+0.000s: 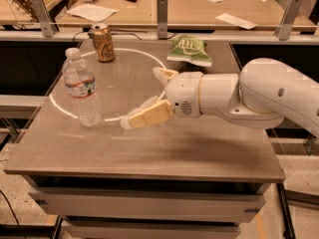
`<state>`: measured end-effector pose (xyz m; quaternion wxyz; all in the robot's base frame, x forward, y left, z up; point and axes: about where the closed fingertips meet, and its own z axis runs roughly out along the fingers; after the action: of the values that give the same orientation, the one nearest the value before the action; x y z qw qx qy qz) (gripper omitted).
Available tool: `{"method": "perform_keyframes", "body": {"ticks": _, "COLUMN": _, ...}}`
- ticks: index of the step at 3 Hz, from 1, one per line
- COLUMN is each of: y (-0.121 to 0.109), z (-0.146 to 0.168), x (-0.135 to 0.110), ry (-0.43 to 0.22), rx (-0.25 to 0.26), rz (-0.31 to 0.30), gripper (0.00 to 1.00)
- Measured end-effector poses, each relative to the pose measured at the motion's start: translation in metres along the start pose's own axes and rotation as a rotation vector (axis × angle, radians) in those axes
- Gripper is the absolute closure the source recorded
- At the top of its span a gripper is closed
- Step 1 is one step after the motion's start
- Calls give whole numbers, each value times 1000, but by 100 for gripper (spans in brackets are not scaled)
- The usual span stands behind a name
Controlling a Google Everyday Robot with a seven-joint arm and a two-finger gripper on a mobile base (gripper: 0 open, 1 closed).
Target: Move water bottle near green jalapeno chip bag
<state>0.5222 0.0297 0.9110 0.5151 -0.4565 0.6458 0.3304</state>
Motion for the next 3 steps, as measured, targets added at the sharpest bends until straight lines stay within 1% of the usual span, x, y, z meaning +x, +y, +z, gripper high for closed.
{"method": "perform_keyframes", "body": {"ticks": 1, "y": 1, "z": 1, "x": -1, "ry": 0, "rx": -3, "rz": -4, "gripper": 0}}
{"method": "perform_keyframes", "body": {"ticks": 2, "y": 6, "z": 3, "x": 0, "ry": 3, "rx": 4, "rz": 13, "gripper": 0}}
{"method": "perform_keyframes", "body": {"ticks": 3, "y": 22, "z": 26, "x": -1, "ry": -15, "rx": 1, "rz": 22, "gripper": 0}}
